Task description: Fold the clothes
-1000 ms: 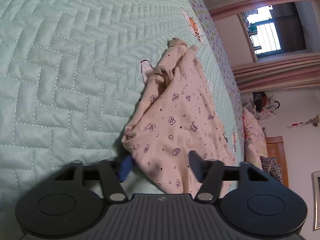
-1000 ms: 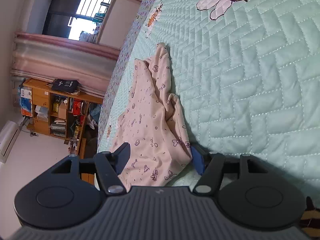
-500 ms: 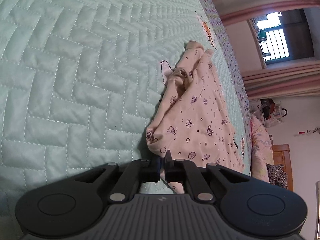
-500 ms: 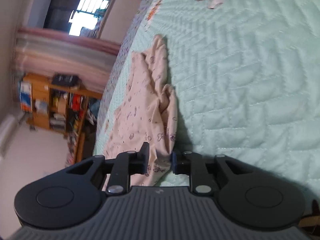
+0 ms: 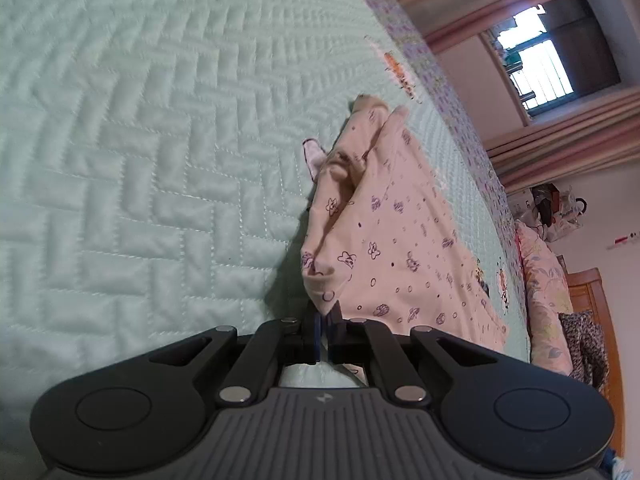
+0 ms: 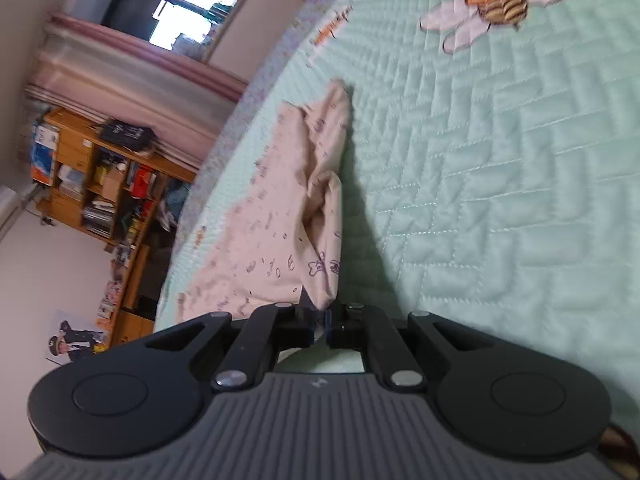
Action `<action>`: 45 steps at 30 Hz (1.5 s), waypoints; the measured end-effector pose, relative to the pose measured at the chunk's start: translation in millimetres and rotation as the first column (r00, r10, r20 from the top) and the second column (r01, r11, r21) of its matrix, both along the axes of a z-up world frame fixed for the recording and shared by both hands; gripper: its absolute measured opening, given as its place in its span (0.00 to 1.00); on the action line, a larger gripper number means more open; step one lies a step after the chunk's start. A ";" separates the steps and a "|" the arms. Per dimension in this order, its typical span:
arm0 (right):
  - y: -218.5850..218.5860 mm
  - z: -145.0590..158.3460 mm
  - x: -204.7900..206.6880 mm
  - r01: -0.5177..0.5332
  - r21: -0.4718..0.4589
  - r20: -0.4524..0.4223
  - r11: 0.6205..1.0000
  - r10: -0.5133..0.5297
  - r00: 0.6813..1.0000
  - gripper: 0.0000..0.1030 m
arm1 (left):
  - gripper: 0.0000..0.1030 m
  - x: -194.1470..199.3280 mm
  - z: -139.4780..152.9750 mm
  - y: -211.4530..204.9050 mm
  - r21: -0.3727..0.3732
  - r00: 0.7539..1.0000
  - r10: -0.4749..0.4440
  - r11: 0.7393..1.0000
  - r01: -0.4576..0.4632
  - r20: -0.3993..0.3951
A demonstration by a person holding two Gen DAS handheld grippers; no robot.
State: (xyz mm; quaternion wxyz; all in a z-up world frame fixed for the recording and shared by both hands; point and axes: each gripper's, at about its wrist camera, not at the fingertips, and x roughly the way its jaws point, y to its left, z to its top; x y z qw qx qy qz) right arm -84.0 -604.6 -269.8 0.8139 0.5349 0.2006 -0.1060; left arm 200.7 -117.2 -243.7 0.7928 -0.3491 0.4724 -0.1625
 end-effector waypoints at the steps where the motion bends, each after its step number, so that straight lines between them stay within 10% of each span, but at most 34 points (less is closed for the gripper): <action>1: 2.7 5.2 -7.3 0.000 -0.003 0.013 1.000 0.000 1.000 0.05 | 0.02 -5.9 3.8 4.1 -0.001 1.000 -0.003 1.000 0.003 0.003; 11: 34.5 33.5 -104.3 -0.025 0.048 0.006 0.999 0.024 1.000 0.05 | 0.02 -95.3 30.8 49.8 0.039 0.999 -0.045 0.998 0.045 0.018; 23: 52.5 -5.3 -161.5 0.012 0.095 -0.101 0.995 -0.002 0.995 0.07 | 0.04 -172.3 19.3 106.3 0.190 0.993 -0.065 0.981 0.046 0.097; 28: 73.8 50.7 -181.6 0.024 -0.189 -0.096 0.982 -0.042 0.995 0.10 | 0.11 -175.6 42.8 107.2 0.112 0.977 -0.107 0.990 0.087 0.182; 35: 143.7 90.0 -93.8 -0.249 -0.217 0.050 0.944 0.266 0.963 0.14 | 0.14 -162.5 44.2 36.8 0.069 0.931 -0.265 0.964 0.256 0.253; 42: 224.0 41.4 8.2 -0.478 -0.109 -0.001 0.871 0.481 0.877 0.18 | 0.01 -141.3 -7.1 90.4 0.002 0.991 -0.084 0.996 0.084 0.100; 45: 244.9 12.3 20.3 -0.549 -0.090 -0.137 0.831 0.535 0.833 0.17 | 0.18 -152.1 6.6 105.5 0.047 0.988 -0.071 0.997 0.065 0.138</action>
